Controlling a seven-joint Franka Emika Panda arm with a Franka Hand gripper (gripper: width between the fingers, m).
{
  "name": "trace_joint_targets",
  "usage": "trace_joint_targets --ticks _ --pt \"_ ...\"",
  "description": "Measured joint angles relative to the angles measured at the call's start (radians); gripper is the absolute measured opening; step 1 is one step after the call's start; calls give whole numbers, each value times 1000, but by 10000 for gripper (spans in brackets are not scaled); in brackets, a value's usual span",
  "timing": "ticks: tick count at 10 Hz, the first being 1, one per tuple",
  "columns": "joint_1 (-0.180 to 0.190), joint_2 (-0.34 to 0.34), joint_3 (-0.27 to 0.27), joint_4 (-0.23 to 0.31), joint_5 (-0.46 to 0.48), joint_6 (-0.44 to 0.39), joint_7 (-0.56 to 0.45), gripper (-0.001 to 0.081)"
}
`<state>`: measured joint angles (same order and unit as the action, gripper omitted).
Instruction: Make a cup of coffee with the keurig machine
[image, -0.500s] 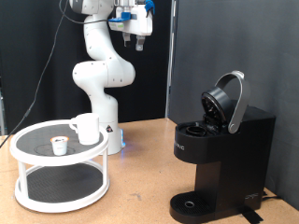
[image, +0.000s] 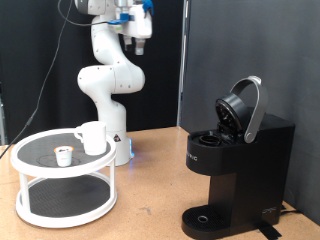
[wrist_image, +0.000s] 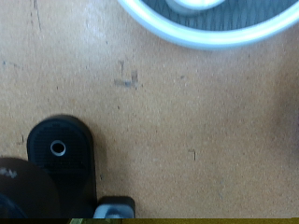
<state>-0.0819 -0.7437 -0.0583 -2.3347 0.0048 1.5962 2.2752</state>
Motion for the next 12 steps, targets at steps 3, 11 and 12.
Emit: trace_joint_targets --ticks 3,11,12 --pt "-24 35 -70 29 -22 1 -75 734" --pt "-82 49 -198 43 -118 9 -218 734" --pt "-91 63 -221 55 -124 10 -228 734"
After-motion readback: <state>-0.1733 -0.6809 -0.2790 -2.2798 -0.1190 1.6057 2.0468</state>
